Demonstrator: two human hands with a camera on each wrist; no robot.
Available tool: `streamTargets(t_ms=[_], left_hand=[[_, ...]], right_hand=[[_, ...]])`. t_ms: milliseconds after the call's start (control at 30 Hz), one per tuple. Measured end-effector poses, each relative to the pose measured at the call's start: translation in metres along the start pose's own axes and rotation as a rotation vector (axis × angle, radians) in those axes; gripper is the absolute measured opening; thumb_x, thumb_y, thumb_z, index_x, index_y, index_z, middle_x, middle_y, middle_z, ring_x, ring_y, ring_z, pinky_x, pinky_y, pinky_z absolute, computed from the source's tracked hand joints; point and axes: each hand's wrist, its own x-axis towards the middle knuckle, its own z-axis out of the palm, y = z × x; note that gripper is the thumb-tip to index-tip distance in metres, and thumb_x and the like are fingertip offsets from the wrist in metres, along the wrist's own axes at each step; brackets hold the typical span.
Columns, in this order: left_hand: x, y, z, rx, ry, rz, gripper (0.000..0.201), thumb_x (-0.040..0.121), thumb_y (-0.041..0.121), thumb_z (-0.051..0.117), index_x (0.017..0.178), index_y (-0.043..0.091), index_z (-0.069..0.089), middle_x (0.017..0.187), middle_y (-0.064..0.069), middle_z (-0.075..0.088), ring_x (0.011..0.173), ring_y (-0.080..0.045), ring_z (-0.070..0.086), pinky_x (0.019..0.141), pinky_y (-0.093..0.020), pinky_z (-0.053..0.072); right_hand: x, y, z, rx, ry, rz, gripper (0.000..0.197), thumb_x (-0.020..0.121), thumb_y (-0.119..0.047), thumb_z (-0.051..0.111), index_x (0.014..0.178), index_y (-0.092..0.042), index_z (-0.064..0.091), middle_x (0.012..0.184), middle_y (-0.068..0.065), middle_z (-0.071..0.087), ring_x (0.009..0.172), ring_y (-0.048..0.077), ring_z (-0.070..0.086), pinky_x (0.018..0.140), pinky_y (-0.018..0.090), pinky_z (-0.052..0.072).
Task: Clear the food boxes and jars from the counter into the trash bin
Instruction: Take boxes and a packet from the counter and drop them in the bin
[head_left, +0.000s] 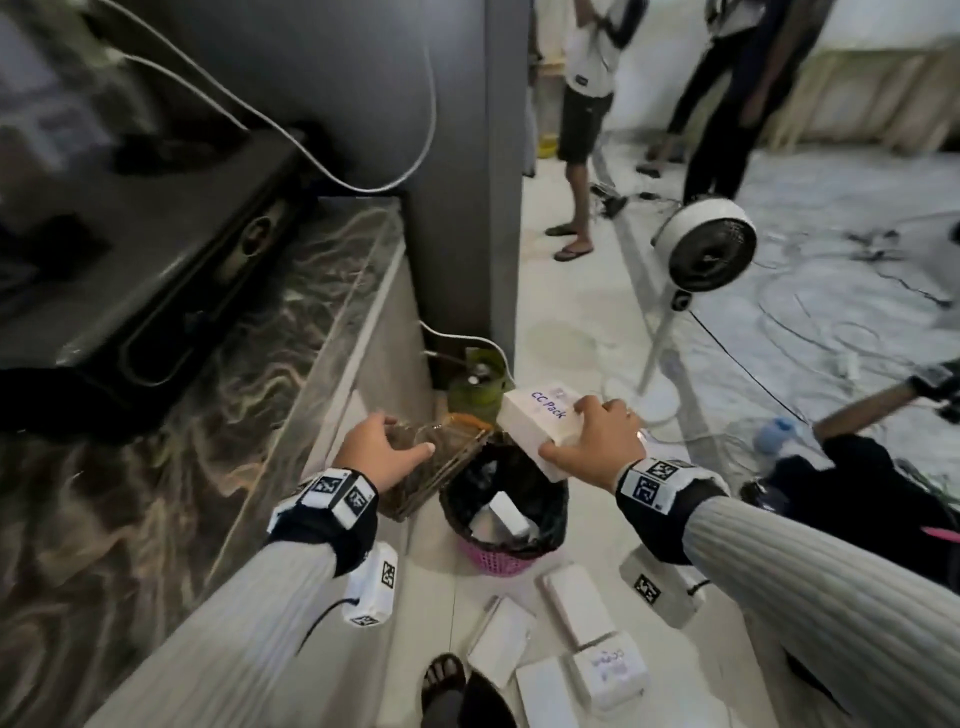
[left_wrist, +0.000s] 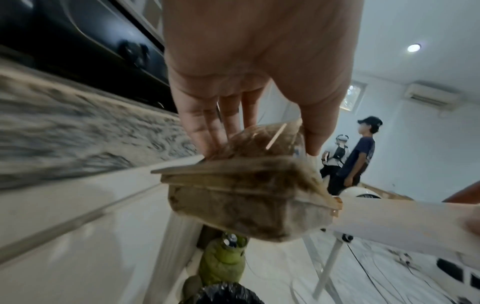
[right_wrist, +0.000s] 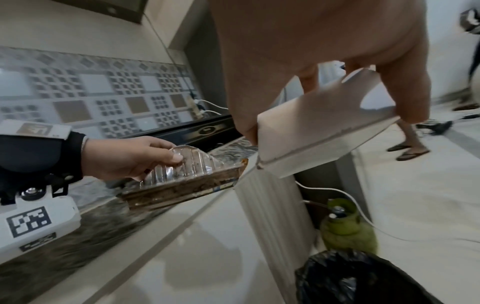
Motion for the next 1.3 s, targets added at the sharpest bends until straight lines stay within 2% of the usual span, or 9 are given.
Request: streamTargets(t_ms=[167,300,433,533,633,767,967,1133,1300], left_hand=[[0.087,0.002,0.036,0.018,-0.159,-0.044,0.067,0.067,0.050,0.074,0.119,0.014,0.053,0.118,-0.009,0.066,0.109,-0.029,0.062,0.088,-0.033,0.047],[0.134,0.003,0.064,0.016,-0.258,-0.048,0.062,0.072,0.048,0.072,0.121,0.015,0.051,0.121,-0.008,0.063,0.113,-0.030,0.060,0.092,-0.033,0.045],[0.161,0.000,0.087,0.006,-0.289,-0.034,0.066,0.073,0.050,0.068,0.125,0.014,0.048,0.125,-0.011,0.060,0.113,-0.031,0.059,0.094,-0.036,0.048],[0.169,-0.007,0.096,0.029,-0.319,-0.038,0.066,0.072,0.053,0.065,0.120,0.011,0.049,0.121,-0.014,0.061,0.112,-0.032,0.059,0.094,-0.041,0.050],[0.168,-0.012,0.097,0.033,-0.335,-0.045,0.060,0.076,0.046,0.066,0.119,0.007,0.050,0.122,-0.016,0.060,0.114,-0.033,0.058,0.095,-0.041,0.049],[0.159,-0.017,0.091,0.024,-0.326,-0.060,0.061,0.079,0.041,0.066,0.127,0.008,0.048,0.127,-0.015,0.058,0.116,-0.031,0.058,0.096,-0.038,0.047],[0.122,-0.013,0.071,-0.009,-0.235,-0.053,0.059,0.082,0.037,0.065,0.130,0.009,0.047,0.131,-0.014,0.057,0.119,-0.031,0.056,0.097,-0.035,0.044],[0.052,-0.013,0.047,-0.047,-0.089,-0.040,0.061,0.082,0.038,0.065,0.131,0.006,0.047,0.133,-0.017,0.056,0.122,-0.032,0.054,0.101,-0.036,0.042],[-0.050,-0.032,0.011,-0.086,0.107,-0.098,0.058,0.081,0.038,0.065,0.128,0.008,0.049,0.131,-0.016,0.056,0.118,-0.030,0.056,0.100,-0.034,0.042]], right_hand=[[0.060,-0.010,0.035,0.000,-0.071,0.193,0.078,0.069,-0.056,0.066,0.131,-0.018,0.041,0.129,0.013,0.040,0.124,0.036,0.035,0.095,0.044,0.042],[0.094,-0.022,0.064,-0.007,-0.097,0.300,0.080,0.067,-0.059,0.066,0.131,-0.018,0.040,0.129,0.013,0.039,0.123,0.037,0.036,0.095,0.047,0.045],[0.120,-0.030,0.081,-0.028,-0.108,0.308,0.079,0.074,-0.057,0.068,0.135,-0.019,0.038,0.136,0.013,0.036,0.125,0.036,0.041,0.098,0.052,0.045],[0.130,-0.034,0.088,-0.060,-0.129,0.302,0.067,0.081,-0.048,0.064,0.135,-0.017,0.038,0.136,0.013,0.038,0.124,0.035,0.043,0.097,0.052,0.046],[0.130,-0.032,0.092,-0.062,-0.180,0.297,0.058,0.085,-0.039,0.060,0.133,-0.014,0.039,0.133,0.014,0.040,0.121,0.035,0.045,0.096,0.050,0.047],[0.117,-0.028,0.094,-0.065,-0.230,0.263,0.054,0.087,-0.035,0.057,0.132,-0.012,0.041,0.132,0.016,0.041,0.122,0.036,0.045,0.097,0.050,0.047],[0.084,-0.027,0.082,-0.065,-0.235,0.160,0.051,0.088,-0.033,0.055,0.132,-0.011,0.042,0.130,0.017,0.042,0.120,0.037,0.047,0.097,0.048,0.047],[0.042,-0.026,0.063,-0.076,-0.248,-0.013,0.047,0.089,-0.032,0.053,0.130,-0.010,0.044,0.127,0.018,0.045,0.113,0.038,0.053,0.094,0.047,0.050],[-0.022,-0.031,0.049,-0.117,-0.292,-0.239,0.046,0.086,-0.033,0.053,0.126,-0.012,0.046,0.122,0.017,0.049,0.113,0.039,0.053,0.093,0.045,0.049]])
